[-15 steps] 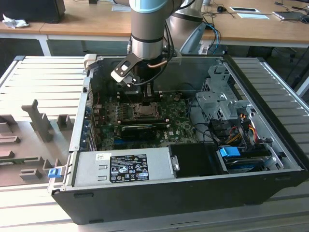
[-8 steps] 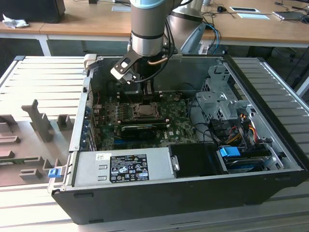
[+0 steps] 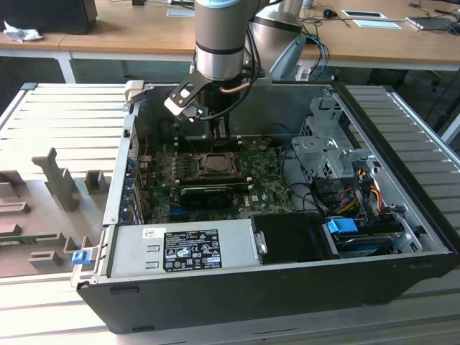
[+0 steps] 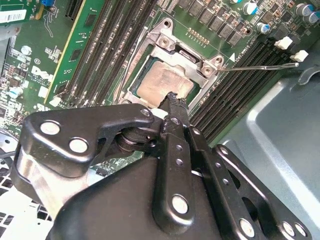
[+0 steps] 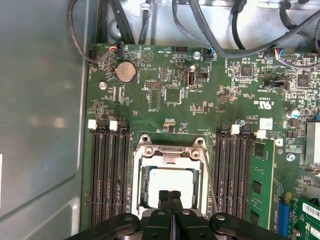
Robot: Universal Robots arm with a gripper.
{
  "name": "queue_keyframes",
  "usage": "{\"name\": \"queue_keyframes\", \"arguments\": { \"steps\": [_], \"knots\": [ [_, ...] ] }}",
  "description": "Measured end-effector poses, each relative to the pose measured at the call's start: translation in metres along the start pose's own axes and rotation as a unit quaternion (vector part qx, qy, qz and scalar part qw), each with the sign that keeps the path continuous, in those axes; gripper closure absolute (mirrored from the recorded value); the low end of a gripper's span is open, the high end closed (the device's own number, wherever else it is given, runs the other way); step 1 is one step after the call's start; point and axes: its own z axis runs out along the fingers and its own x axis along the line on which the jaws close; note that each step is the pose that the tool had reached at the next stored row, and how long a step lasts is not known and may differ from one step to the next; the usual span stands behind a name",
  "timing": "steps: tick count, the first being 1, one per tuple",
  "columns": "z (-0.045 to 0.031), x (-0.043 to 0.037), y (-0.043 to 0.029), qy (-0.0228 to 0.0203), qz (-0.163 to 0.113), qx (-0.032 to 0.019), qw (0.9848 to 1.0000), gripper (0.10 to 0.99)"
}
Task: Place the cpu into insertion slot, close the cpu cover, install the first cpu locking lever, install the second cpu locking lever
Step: 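Install the first cpu locking lever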
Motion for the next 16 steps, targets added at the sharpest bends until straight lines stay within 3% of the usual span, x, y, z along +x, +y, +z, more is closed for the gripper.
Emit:
{"name": "queue_keyframes", "arguments": {
  "steps": [16],
  "knots": [
    [-0.0164, 0.0003, 0.0004, 0.0, 0.0, 0.0, 1.0, 0.98]
  ]
}}
